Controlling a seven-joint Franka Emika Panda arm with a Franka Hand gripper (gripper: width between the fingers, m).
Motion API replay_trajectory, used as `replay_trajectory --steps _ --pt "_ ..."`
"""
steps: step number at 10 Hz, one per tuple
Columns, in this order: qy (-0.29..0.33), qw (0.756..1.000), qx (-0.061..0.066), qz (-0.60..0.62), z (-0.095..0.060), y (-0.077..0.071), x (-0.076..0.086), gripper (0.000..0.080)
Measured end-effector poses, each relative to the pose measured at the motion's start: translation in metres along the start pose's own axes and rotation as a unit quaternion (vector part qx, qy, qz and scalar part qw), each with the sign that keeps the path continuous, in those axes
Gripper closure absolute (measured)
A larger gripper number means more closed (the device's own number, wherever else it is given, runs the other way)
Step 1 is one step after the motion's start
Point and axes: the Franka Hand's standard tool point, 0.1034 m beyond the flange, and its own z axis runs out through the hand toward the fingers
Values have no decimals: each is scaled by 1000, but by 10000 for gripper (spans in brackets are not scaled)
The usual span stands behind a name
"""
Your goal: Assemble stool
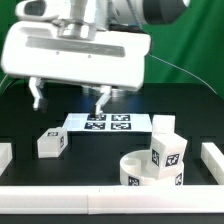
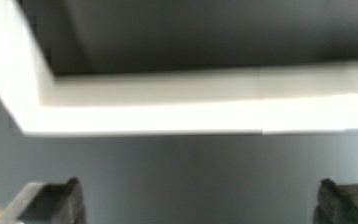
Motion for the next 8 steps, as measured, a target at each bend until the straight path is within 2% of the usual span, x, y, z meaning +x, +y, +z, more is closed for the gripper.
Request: replay_trajectory --steps 2,5,6,7,8 --pt "-97 995 24 7 1 21 -10 151" --pt "-176 983 42 14 -1 14 -14 151" --pt "-220 974 49 18 -2 12 -19 151" --pt "-259 964 54 18 -2 12 -23 151" --pt "-329 942 63 20 2 21 -36 151"
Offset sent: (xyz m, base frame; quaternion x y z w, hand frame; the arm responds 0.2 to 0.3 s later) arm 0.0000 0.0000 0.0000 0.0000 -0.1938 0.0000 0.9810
